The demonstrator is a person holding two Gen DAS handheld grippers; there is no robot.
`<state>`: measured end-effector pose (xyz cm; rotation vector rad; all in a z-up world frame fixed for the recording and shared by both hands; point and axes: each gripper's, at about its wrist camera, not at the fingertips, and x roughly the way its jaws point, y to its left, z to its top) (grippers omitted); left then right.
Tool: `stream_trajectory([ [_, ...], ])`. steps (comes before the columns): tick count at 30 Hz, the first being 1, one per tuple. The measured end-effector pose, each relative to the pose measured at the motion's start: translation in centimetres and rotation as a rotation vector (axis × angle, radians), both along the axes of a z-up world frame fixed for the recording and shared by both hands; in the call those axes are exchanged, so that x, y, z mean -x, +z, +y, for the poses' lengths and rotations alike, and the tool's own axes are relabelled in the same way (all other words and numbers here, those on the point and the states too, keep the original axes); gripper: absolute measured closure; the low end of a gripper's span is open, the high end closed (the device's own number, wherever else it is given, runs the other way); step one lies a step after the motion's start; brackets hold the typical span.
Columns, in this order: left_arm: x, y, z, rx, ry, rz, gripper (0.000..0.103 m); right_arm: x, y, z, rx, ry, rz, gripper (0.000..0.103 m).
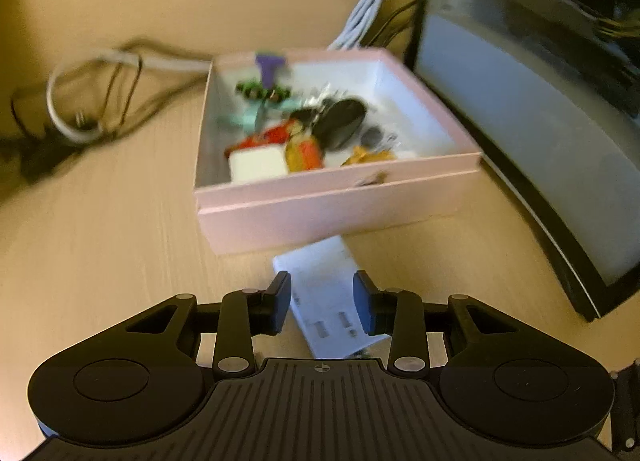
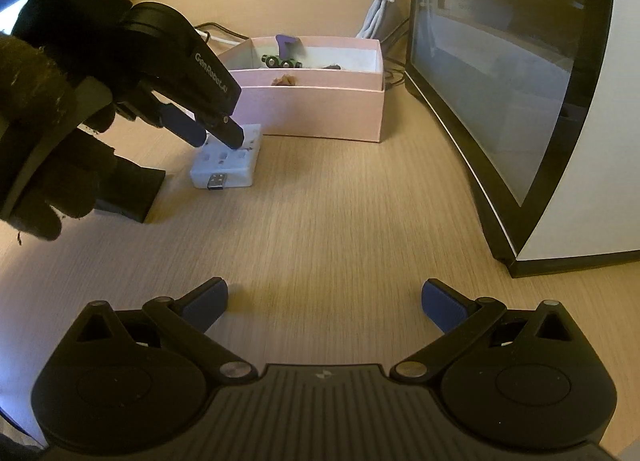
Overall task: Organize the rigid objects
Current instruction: 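Grasp the white adapter block with the left tool and lift it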
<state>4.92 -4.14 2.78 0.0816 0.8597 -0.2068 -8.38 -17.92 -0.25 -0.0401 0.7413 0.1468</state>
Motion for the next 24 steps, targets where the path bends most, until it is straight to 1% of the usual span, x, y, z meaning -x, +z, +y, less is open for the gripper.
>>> stream_trajectory([
  [2, 0.7, -0.2, -1.0, -0.034, -0.01, -0.019, 0.065, 0.1, -0.1, 0.0, -0.001, 0.005, -0.012, 0.0],
  [4, 0.9, -0.8, -1.8, -0.073, -0.019, -0.012, 0.065, 0.2, -0.1, 0.0, -0.002, 0.009, -0.016, 0.0],
  [5, 0.8, -1.1, -2.0, -0.077, -0.022, 0.001, 0.064, 0.2, -0.1, -0.1, -0.002, 0.012, -0.018, 0.0],
  [9, 0.7, -1.2, -2.3, -0.061, -0.022, 0.009, 0.061, 0.3, -0.1, -0.2, -0.003, 0.02, -0.024, 0.0],
  [10, 0.7, -1.2, -2.4, -0.058, -0.029, 0.011, 0.057, 0.3, -0.1, -0.2, -0.003, 0.022, -0.025, 0.0],
  [11, 0.6, -1.3, -2.5, -0.056, -0.037, 0.013, 0.049, 0.3, -0.1, -0.2, -0.004, 0.023, -0.026, 0.0],
  [12, 0.7, -1.4, -2.7, -0.047, -0.052, 0.016, 0.045, 0.3, -0.1, -0.2, -0.004, 0.025, -0.027, 0.0],
  [14, 0.7, -1.6, -3.0, -0.042, -0.087, 0.018, 0.028, 0.4, -0.1, -0.2, -0.006, 0.029, -0.029, 0.0],
  [16, 0.8, -1.7, -3.3, -0.037, -0.117, 0.02, 0.022, 0.3, -0.2, -0.2, -0.006, 0.035, -0.031, 0.0],
  [18, 1.0, -1.5, -2.9, 0.001, -0.103, 0.02, 0.024, 0.2, -0.1, -0.2, -0.006, 0.04, -0.032, 0.0],
  [19, 1.2, -1.2, -2.4, 0.018, -0.074, -0.002, 0.025, 0.2, -0.1, -0.2, -0.007, 0.042, -0.033, 0.0],
  [21, 1.5, -0.9, -2.2, -0.051, -0.01, -0.059, 0.027, 0.2, -0.1, -0.2, -0.007, 0.046, -0.034, 0.0],
  [22, 1.3, -0.9, -2.0, -0.067, 0.013, -0.056, 0.027, 0.2, -0.1, -0.2, -0.008, 0.047, -0.035, 0.0],
  [24, 0.6, -1.2, -1.6, -0.058, 0.029, -0.006, 0.027, 0.2, -0.1, -0.2, -0.008, 0.049, -0.035, 0.0],
])
